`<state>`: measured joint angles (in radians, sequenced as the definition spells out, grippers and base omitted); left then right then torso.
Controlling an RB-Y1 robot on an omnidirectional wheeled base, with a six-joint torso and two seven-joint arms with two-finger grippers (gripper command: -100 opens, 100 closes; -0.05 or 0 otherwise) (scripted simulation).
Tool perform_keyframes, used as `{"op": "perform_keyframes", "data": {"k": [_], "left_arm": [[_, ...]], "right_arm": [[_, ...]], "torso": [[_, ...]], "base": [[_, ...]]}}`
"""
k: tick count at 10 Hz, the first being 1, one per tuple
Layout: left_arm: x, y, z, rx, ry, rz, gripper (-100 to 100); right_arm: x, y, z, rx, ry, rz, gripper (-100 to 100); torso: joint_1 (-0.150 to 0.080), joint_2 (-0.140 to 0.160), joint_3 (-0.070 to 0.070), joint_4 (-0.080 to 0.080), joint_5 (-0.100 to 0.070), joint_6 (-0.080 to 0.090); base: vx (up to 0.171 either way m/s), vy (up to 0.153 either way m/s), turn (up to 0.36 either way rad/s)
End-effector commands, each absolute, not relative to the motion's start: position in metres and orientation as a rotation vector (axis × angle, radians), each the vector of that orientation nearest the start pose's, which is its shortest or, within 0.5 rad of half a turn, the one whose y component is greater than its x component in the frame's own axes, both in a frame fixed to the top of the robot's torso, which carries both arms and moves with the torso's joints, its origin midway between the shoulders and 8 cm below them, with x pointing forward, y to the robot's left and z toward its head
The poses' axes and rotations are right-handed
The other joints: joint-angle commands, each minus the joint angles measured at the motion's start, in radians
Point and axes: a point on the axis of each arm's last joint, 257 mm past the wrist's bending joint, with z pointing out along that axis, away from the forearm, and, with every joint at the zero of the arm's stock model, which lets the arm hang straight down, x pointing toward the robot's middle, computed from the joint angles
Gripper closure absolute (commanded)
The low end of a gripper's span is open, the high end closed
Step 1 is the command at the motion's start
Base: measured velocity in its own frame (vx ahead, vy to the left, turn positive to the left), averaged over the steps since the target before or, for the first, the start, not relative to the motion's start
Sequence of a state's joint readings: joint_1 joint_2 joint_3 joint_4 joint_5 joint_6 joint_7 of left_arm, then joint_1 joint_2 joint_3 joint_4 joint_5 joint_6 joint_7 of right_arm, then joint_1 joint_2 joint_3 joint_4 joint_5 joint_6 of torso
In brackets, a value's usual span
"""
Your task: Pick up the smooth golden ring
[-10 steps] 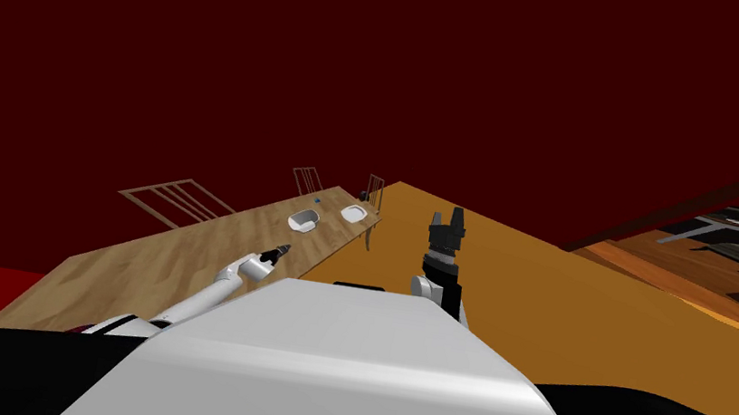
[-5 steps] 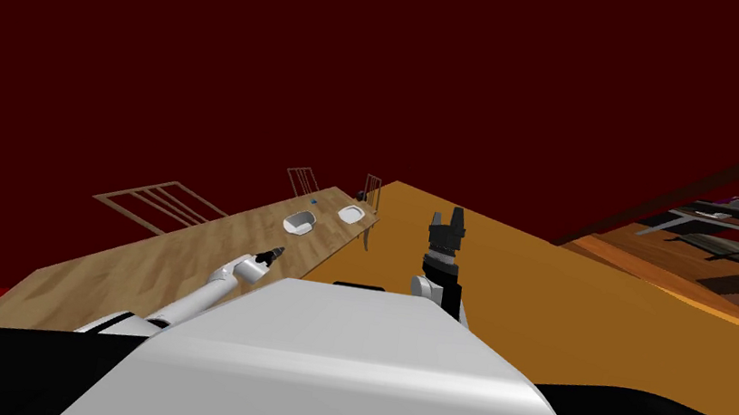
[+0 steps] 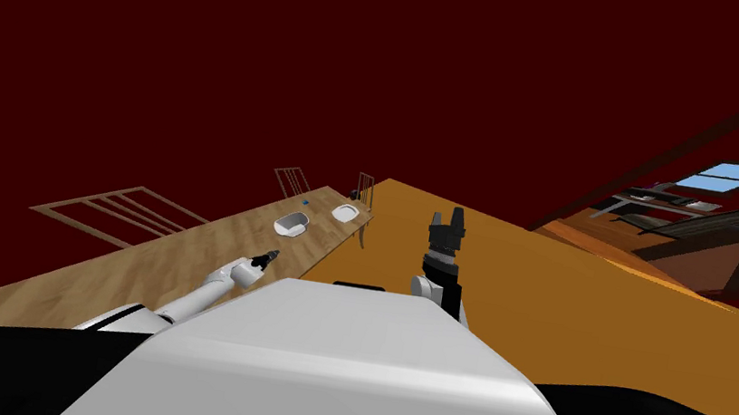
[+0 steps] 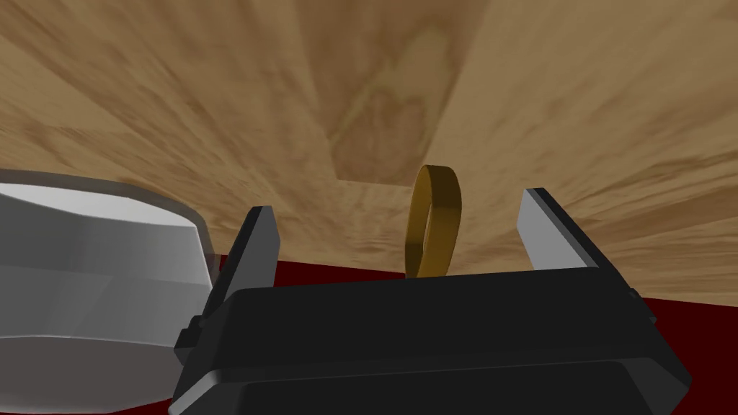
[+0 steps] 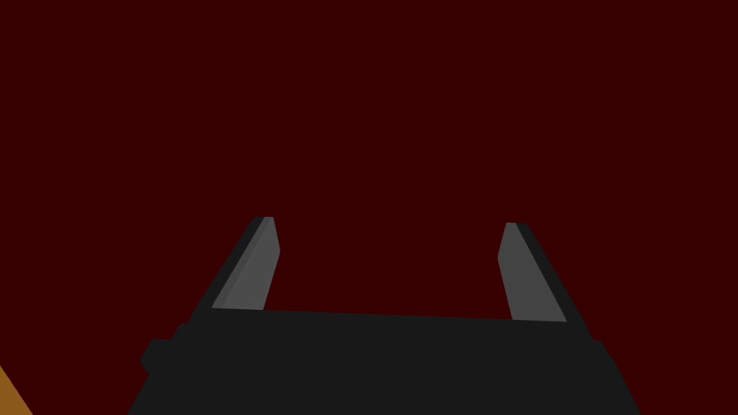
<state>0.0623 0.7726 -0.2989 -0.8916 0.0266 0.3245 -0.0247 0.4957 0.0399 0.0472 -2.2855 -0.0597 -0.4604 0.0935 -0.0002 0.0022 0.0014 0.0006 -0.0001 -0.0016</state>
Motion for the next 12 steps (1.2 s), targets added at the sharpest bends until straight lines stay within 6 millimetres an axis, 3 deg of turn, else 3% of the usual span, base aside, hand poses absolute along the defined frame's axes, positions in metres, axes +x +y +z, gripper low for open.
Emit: {"op": "perform_keyframes", "data": {"k": [1,2,3,4,6,9,11,12], "left_arm": [[0.281,0.632,-0.502,-1.244,2.091,0.263,-100],[0.271,0.64,-0.504,-1.284,2.076,0.28,-100],[0.272,0.641,-0.505,-1.268,2.077,0.267,-100],[0.257,0.652,-0.508,-1.318,2.059,0.297,-100],[0.253,0.658,-0.509,-1.329,2.048,0.291,-100],[0.225,0.68,-0.512,-1.4,2.013,0.335,-100],[0.225,0.683,-0.511,-1.406,2.002,0.317,-100],[0.212,0.691,-0.512,-1.444,1.98,0.34,-100]], "right_arm": [[0.351,-0.275,0.021,0.719,0.59,1.295,0],[0.351,-0.275,0.021,0.719,0.59,1.296,0],[0.351,-0.275,0.021,0.719,0.59,1.296,0],[0.351,-0.275,0.021,0.719,0.589,1.296,0],[0.351,-0.275,0.021,0.719,0.59,1.295,0],[0.351,-0.275,0.021,0.719,0.59,1.296,0],[0.351,-0.275,0.021,0.719,0.59,1.295,0],[0.351,-0.275,0.021,0.719,0.59,1.296,0]], "torso": [[0.0,0.0,0.0,0.0,0.0,0.0],[-0.001,0.0,0.0,0.0,0.0,0.001],[0.0,0.001,0.0,0.0,0.0,0.0],[0.001,0.001,0.0,0.0,0.001,0.001],[0.004,-0.001,-0.001,-0.001,0.003,-0.001],[0.006,0.0,-0.001,-0.001,0.004,0.0],[0.008,-0.002,-0.002,-0.002,0.004,-0.001],[0.008,-0.001,-0.002,-0.001,0.004,0.0]], "base": [[-0.039,-0.017,-0.268],[-0.041,-0.005,-0.176],[-0.053,-0.007,-0.244],[-0.045,-0.007,-0.141],[-0.032,-0.006,-0.122],[-0.046,-0.013,-0.185],[-0.029,0.001,-0.133],[-0.036,-0.004,-0.152]]}}
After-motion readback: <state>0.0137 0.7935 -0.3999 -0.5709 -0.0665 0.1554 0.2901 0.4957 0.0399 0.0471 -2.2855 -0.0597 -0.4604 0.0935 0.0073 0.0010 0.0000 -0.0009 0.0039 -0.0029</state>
